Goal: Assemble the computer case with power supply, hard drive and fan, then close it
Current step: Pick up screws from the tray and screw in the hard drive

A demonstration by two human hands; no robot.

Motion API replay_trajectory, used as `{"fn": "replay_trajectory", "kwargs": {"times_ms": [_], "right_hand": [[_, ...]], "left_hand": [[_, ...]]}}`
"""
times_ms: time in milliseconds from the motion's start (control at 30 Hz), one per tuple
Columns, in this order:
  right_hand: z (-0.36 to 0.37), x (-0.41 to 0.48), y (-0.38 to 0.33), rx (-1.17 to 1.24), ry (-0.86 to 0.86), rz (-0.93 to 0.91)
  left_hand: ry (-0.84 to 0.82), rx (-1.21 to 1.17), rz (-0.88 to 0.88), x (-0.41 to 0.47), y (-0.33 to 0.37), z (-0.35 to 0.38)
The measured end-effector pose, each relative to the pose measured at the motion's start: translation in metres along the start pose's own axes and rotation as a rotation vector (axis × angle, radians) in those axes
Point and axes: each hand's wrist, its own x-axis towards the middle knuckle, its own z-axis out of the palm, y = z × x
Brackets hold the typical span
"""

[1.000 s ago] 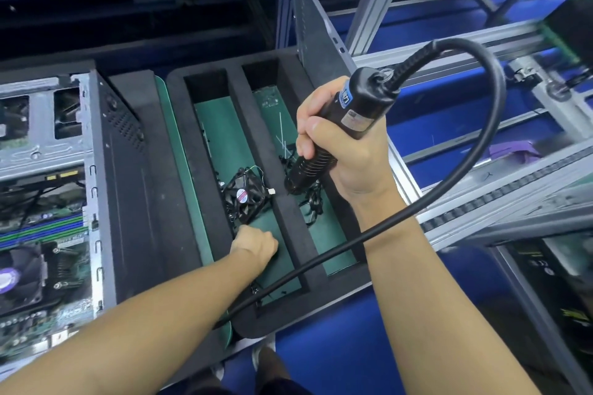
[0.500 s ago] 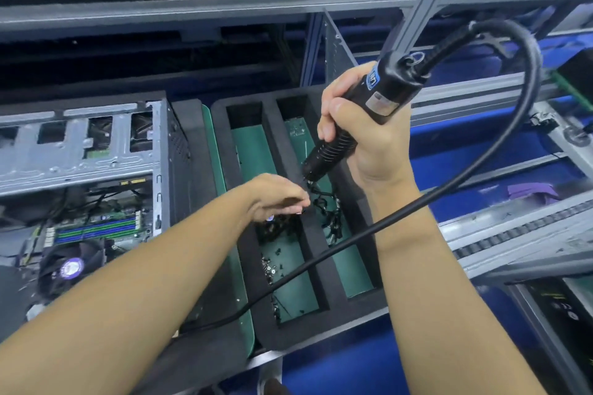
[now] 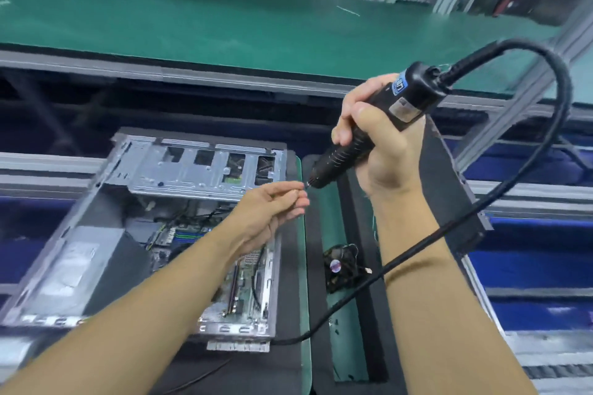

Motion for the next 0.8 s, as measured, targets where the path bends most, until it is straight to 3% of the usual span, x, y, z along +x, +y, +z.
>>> {"fn": "replay_trajectory", "kwargs": {"times_ms": [233,800], "right_hand": [[0.038,0.004,0.013,0.079,0.020,0.060],[0.055,-0.002,0.012,0.094,0.005,0.086]], "left_hand": [[0.055,0.006,0.018,-0.019,0.016,-0.025],[-0.036,-0.035,-0.016,-0.032,0.023,-0.029]]}}
